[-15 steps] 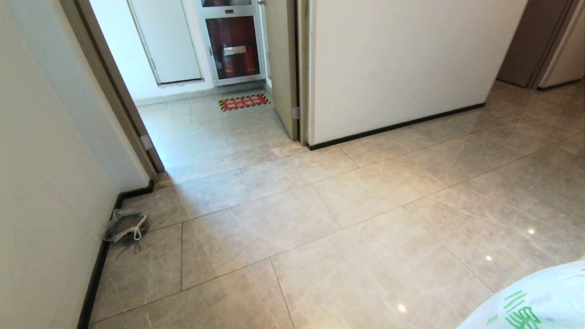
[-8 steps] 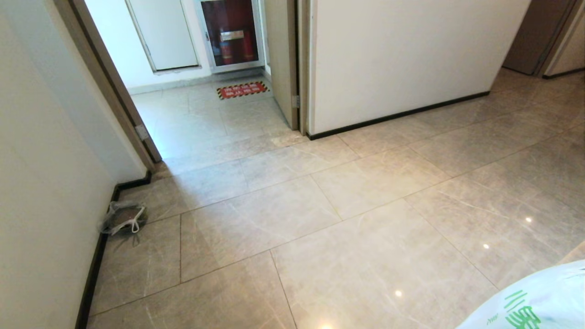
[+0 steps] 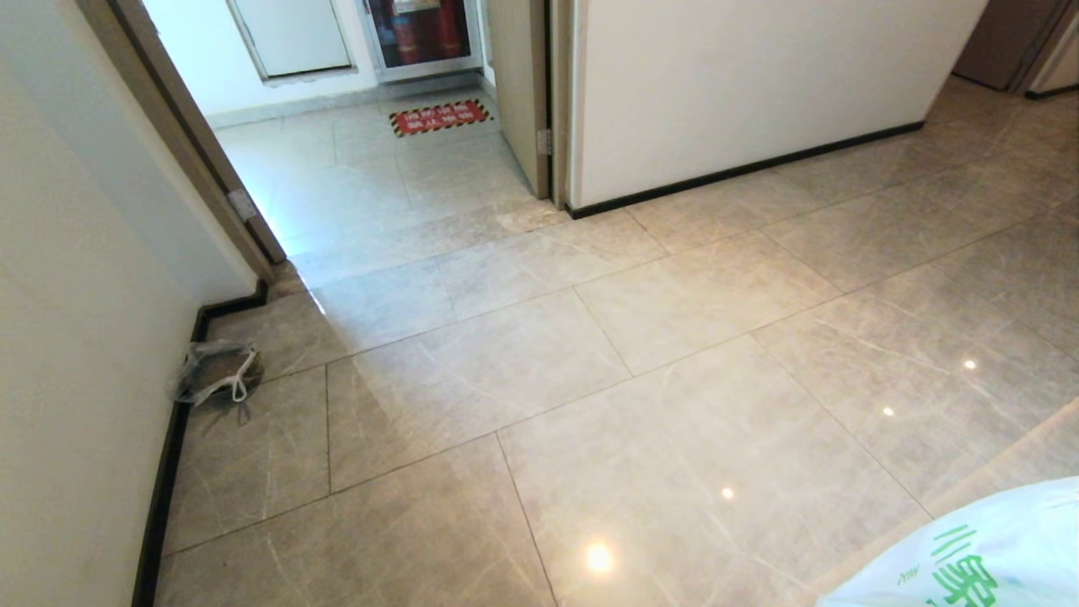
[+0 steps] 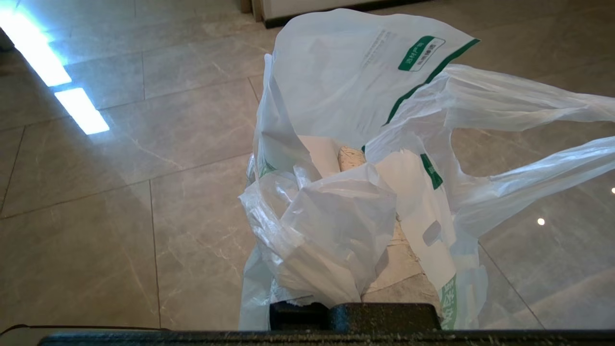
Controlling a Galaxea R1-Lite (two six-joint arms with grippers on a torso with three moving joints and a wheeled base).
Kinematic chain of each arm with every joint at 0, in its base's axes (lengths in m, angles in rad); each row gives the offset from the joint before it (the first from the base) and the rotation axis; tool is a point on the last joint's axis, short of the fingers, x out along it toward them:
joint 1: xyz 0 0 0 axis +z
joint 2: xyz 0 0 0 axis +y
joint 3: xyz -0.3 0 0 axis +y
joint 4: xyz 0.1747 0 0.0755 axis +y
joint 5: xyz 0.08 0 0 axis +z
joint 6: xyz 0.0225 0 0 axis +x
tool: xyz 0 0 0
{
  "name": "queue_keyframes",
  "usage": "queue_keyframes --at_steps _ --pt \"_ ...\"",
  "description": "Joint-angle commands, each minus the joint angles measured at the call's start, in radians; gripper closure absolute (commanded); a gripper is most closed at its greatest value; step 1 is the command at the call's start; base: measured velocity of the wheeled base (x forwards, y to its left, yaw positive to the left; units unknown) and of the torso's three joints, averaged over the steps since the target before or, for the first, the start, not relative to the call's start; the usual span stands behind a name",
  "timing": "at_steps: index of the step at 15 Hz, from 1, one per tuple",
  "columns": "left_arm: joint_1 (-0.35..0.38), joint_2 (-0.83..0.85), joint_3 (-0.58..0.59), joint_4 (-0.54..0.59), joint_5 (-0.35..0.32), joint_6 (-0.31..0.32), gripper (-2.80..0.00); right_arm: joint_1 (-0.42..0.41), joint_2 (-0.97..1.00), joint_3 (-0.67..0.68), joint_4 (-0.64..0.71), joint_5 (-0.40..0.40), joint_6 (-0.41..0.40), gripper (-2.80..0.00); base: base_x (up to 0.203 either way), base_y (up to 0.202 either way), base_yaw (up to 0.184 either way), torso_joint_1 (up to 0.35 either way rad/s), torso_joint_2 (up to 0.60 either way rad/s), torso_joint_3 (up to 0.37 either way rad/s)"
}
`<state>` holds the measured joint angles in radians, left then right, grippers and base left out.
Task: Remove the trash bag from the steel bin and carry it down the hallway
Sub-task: Put the trash bag at the door
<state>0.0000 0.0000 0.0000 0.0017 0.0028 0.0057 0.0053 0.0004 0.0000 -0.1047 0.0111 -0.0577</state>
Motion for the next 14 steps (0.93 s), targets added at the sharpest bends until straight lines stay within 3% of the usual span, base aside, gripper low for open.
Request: queue_keyframes --at_steps 1,14 --pt "0.000 0.000 0.000 0.000 0.000 -0.001 0.00 -0.001 0.000 0.040 -0.001 0.000 -0.001 0.00 0.000 0.000 0.000 0.003 0.00 -0.198" --pt "0.000 0.000 0.000 0.003 -0.001 0.002 0.00 0.001 0.000 0.040 -0.003 0.003 -0.004 0.00 0.000 0.000 0.000 0.002 0.00 -0.196"
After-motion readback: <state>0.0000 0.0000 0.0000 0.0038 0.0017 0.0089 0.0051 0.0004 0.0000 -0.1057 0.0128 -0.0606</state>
